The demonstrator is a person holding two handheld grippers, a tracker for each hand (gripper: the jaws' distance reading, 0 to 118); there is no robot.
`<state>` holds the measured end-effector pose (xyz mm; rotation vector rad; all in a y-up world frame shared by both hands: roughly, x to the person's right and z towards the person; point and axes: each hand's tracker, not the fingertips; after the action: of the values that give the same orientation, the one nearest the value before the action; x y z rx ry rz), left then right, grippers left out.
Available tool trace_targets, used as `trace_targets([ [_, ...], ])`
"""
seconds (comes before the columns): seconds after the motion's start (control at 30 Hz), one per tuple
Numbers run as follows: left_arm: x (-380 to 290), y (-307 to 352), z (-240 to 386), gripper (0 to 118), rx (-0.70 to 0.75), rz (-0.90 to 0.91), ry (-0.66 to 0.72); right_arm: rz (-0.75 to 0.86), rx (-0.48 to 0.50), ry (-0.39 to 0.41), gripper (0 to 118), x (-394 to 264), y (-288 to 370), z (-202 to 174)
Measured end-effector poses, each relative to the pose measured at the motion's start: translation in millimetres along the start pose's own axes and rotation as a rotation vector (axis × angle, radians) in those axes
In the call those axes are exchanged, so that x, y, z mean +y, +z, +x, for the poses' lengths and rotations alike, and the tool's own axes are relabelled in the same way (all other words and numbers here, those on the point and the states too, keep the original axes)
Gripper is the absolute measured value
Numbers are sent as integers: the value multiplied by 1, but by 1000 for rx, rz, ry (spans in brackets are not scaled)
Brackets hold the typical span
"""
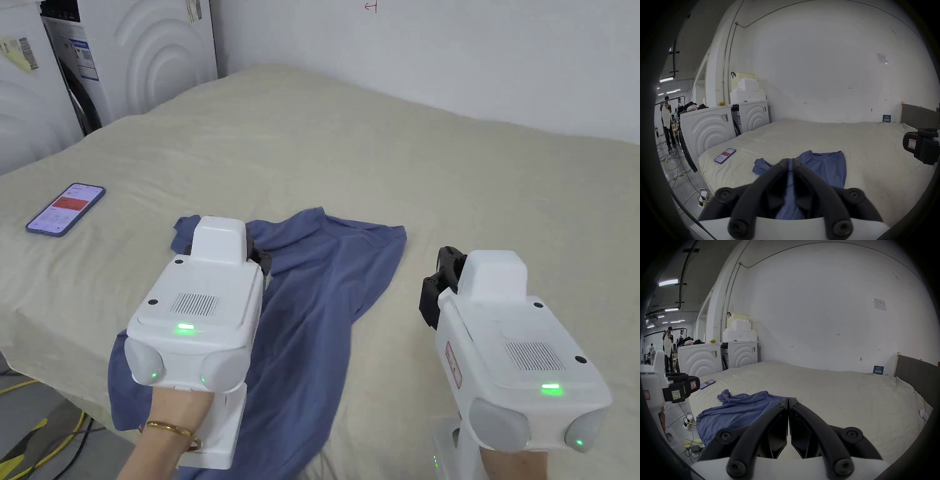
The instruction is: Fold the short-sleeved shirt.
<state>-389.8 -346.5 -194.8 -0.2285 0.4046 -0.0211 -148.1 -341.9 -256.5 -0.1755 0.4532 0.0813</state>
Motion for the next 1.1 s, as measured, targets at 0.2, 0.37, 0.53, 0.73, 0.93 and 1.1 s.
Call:
trace_targets([
  [0.2,3,-21,-3,82,-65,-92,0,-4,-4,1,0,0,-3,-1],
  [0.37,6,-46,-3,118,-91,-169,10,-13,-7,3,0,0,-7,-2],
  [0.53,12,-84,-4,118,-178,-336,7,-26,-8,3,0,-2,-13,-1],
  [0.73,10,-143,5,118,-222,-576,-50,-57,-16,2,0,-9,-23,1],
  [0.93,-4,-205,24,118,-244,-833,-109,-109,-22,24,0,-21,-36,5],
  [1.1,-17,-242,35,118,-264,-949,-154,-156,-35,32,0,-32,-47,11],
])
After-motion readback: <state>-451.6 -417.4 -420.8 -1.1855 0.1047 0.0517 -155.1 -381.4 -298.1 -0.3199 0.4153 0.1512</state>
